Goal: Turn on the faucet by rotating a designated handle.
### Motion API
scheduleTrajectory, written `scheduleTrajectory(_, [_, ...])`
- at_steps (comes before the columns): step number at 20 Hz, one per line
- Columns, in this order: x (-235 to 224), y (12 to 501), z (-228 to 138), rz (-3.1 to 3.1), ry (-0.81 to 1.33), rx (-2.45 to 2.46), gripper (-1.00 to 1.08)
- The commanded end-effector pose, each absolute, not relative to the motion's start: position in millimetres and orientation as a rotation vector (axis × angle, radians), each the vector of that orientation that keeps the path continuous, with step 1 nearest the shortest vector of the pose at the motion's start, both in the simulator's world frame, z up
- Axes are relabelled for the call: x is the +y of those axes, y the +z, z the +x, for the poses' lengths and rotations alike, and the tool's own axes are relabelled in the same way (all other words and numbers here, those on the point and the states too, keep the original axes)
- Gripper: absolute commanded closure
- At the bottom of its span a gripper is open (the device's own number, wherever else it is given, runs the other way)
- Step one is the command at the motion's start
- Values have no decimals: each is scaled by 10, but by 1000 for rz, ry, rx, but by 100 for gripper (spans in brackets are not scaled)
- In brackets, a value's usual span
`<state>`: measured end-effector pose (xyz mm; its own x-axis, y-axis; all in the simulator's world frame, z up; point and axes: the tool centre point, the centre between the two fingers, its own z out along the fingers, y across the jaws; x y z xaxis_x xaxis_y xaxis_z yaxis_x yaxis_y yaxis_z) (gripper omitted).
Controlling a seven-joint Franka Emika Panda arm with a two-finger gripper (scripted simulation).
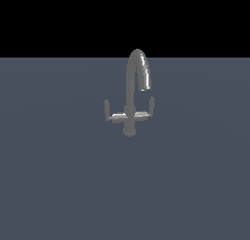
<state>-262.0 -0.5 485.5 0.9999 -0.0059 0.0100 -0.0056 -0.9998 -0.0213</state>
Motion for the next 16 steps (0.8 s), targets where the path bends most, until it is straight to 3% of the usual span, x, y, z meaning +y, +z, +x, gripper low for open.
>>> scheduleTrajectory(1, [-6, 4855, -2620, -3120, -16, 9, 108])
scheduleTrajectory(16, [193, 4812, -2606, -3113, 1, -41, 108])
